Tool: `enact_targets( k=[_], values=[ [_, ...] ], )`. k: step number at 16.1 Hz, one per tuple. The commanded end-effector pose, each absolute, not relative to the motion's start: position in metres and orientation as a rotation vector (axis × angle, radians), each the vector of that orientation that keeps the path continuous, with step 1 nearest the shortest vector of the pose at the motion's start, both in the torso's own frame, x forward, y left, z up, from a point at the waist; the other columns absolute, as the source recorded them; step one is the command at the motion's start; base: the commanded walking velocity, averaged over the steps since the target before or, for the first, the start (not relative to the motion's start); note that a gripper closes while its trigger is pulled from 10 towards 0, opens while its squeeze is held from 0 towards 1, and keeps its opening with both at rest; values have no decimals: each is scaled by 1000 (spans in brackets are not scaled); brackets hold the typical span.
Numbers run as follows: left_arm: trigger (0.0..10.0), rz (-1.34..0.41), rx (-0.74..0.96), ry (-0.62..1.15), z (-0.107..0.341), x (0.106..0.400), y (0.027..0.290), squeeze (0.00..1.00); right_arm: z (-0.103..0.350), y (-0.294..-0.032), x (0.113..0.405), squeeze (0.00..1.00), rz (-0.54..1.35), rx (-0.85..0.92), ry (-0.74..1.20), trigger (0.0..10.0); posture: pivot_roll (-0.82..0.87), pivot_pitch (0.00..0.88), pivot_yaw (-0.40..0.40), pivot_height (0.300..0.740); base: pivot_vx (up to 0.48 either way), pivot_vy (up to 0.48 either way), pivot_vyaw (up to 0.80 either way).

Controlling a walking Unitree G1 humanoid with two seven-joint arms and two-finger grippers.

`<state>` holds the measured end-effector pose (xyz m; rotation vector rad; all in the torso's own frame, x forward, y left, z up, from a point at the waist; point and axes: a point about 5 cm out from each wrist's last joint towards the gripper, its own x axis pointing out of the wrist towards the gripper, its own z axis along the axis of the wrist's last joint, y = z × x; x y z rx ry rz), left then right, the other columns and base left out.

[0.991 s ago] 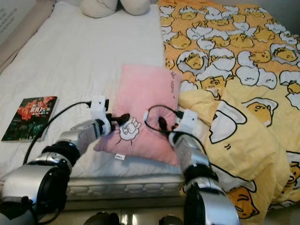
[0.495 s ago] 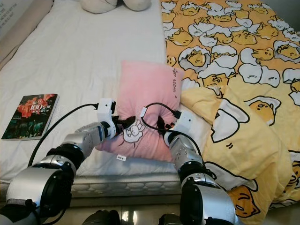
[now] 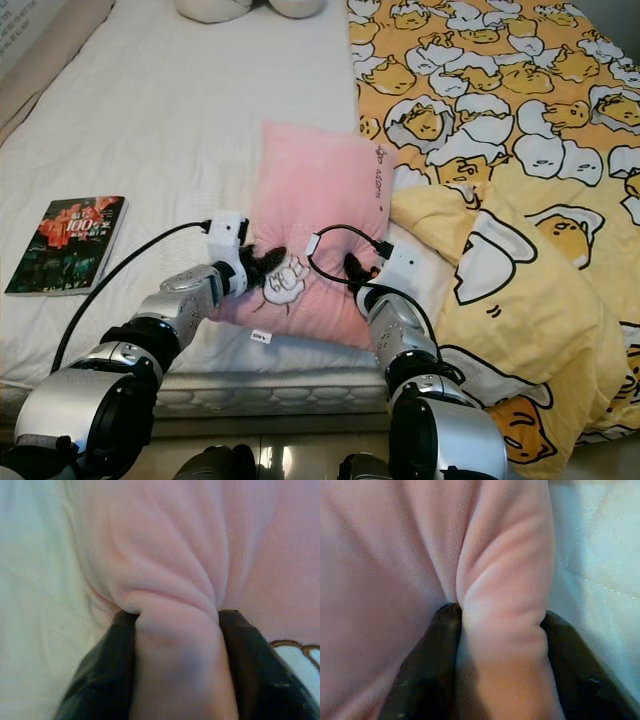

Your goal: Clean up the room

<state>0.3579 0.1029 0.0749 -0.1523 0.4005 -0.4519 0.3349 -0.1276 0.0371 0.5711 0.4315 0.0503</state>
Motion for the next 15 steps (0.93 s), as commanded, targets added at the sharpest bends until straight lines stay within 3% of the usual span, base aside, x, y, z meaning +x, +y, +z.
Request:
enact_targets(
  k=[1, 5, 11, 15],
  values=[
    [0, -451, -160, 420, 67, 353, 103, 0, 24, -123, 325, 0, 55, 564, 507, 0, -26, 116, 22, 740, 0, 0, 0],
    [0, -484, -137, 429, 65, 350, 92, 0, 33, -124, 334, 0, 60, 568, 481, 0, -15, 99, 9, 740, 0, 0, 0],
    [0, -474, -139, 423, 65, 351, 96, 0, 30, -119, 332, 0, 66, 580, 514, 0, -9, 59, 9, 740, 0, 0, 0],
    [0, -441, 58, 228, 109, 376, 105, 0, 63, -122, 355, 0, 91, 554, 380, 0, -10, 0, 15, 740, 0, 0, 0]
  ],
)
